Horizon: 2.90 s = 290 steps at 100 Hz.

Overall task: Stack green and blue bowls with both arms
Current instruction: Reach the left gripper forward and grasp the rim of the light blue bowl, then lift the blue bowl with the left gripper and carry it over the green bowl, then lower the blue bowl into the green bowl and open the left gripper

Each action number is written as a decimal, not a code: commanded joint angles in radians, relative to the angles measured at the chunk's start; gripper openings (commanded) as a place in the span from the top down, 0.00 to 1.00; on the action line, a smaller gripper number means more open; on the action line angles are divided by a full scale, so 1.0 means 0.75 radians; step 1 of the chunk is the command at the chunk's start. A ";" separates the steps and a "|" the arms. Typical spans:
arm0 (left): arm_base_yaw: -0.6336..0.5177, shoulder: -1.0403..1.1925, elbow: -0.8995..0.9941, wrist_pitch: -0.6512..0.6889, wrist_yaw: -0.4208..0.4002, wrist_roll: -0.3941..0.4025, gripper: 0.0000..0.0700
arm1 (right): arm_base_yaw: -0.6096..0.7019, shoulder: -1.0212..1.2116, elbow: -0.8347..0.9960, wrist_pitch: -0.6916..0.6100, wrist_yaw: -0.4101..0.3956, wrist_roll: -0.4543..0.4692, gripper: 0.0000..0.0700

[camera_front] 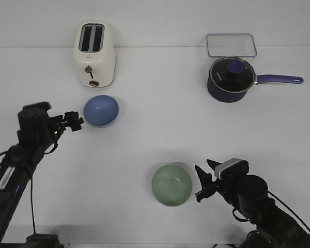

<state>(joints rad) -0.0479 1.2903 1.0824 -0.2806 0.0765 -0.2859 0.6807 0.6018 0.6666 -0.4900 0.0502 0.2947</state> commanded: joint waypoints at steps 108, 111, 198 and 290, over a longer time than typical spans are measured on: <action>-0.077 0.395 0.313 -0.059 0.225 0.054 0.99 | 0.012 -0.019 0.011 0.015 0.007 -0.011 0.56; -0.100 0.349 0.313 -0.095 0.224 0.072 0.99 | 0.012 -0.019 0.011 0.015 0.007 -0.011 0.56; -1.078 0.303 0.019 -0.038 0.077 -0.053 0.99 | 0.012 -0.024 0.011 0.022 0.040 -0.046 0.56; -0.771 -0.834 -0.356 -0.222 -0.329 0.030 0.48 | 0.013 -0.027 0.010 -0.028 0.089 -0.149 0.46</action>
<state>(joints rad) -0.6331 0.7189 0.8749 -0.4469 -0.1635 -0.2333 0.6807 0.5781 0.6666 -0.5205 0.1123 0.2115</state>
